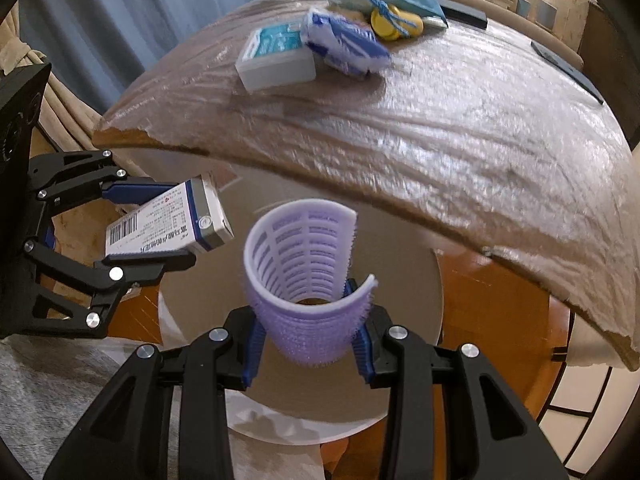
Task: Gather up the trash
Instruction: 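Carry the white medicine box and purple roller over the trash bin with both tools, then open both tools to drop the medicine box and roller into the bin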
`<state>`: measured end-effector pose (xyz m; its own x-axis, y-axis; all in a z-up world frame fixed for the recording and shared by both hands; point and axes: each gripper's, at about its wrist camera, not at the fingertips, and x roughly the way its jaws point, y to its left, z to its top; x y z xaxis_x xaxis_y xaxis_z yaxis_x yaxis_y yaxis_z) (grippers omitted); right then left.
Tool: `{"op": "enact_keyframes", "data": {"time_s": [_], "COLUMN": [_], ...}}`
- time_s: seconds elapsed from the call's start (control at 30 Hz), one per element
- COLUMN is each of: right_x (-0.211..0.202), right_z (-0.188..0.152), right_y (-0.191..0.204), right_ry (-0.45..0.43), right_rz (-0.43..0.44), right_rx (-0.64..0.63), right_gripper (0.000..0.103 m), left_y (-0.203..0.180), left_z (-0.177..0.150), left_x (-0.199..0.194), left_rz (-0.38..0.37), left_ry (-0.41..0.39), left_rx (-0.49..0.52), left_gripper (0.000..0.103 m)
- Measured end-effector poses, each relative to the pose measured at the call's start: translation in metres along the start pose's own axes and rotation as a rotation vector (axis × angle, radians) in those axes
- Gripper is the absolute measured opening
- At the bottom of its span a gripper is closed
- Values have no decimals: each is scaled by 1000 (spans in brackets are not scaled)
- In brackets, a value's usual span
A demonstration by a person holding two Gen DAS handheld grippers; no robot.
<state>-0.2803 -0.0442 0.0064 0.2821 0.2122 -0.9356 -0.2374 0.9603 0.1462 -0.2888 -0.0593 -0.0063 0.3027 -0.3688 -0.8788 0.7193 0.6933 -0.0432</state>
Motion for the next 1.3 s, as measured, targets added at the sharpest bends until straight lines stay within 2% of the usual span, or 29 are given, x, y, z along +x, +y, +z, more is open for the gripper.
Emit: {"op": "enact_keyframes", "data": {"time_s": [0.3,0.7,1.3], "right_x": [22,54,71], "right_z": [-3,-2,-5], "right_y": [0,7,-5], "right_ry": [35,70,97], "right_rz": [2,-5,-21], "right_rx": [-10,-1,19], "right_gripper": [37,37,37], "left_y": [-1,0,-3], "left_z": [-8,-12,-4], "left_x": [25,47,82], "left_rz": [29,53,60], "left_ry": [53,86,117], "left_rx": [-25,-38,-14], "left_gripper": [52,52,52]}}
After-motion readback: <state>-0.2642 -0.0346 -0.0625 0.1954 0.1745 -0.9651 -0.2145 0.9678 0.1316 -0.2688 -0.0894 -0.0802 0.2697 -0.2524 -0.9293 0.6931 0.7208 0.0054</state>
